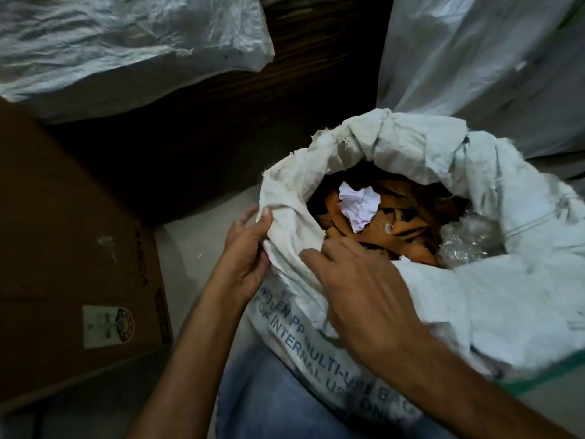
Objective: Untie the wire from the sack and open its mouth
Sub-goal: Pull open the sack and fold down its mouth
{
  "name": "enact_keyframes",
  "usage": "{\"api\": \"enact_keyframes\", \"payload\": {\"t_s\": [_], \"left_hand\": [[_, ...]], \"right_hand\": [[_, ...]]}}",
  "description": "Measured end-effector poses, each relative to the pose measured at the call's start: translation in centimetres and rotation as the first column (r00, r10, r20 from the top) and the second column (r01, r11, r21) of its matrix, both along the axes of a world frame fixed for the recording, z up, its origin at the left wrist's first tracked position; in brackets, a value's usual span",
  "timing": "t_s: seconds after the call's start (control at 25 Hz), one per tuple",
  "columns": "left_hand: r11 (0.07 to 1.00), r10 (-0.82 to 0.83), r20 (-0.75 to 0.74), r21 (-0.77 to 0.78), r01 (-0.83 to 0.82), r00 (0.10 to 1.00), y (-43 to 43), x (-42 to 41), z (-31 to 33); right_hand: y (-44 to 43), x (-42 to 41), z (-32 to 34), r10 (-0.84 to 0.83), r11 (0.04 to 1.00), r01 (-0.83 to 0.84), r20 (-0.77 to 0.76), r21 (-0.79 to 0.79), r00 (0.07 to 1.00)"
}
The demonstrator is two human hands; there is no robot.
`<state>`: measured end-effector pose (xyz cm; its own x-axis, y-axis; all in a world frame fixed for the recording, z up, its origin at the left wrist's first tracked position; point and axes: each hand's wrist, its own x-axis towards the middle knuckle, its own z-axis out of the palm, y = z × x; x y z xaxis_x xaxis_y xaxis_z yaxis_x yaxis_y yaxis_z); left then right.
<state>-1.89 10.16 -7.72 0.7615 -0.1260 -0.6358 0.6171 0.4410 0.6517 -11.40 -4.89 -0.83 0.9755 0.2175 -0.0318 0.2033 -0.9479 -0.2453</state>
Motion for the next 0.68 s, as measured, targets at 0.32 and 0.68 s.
{"api": "enact_keyframes", "payload": {"t_s": [0.32,0.68], "left_hand": [[0.366,-0.638,0.005,0.882,0.298,0.77,-0.4,-6.7,3.2],[0.915,0.062,-0.102,-0.391,-0.097,0.993,-0.4,-11.1,0.9]], "right_hand": [[0.6,-8.4,-3.2,0.246,0.953,-0.148,0.389,-0.264,0.888],[-6.6,-12.6,-0.4,0.04,0.949,0.017,0.173,-0.314,0.984]]}}
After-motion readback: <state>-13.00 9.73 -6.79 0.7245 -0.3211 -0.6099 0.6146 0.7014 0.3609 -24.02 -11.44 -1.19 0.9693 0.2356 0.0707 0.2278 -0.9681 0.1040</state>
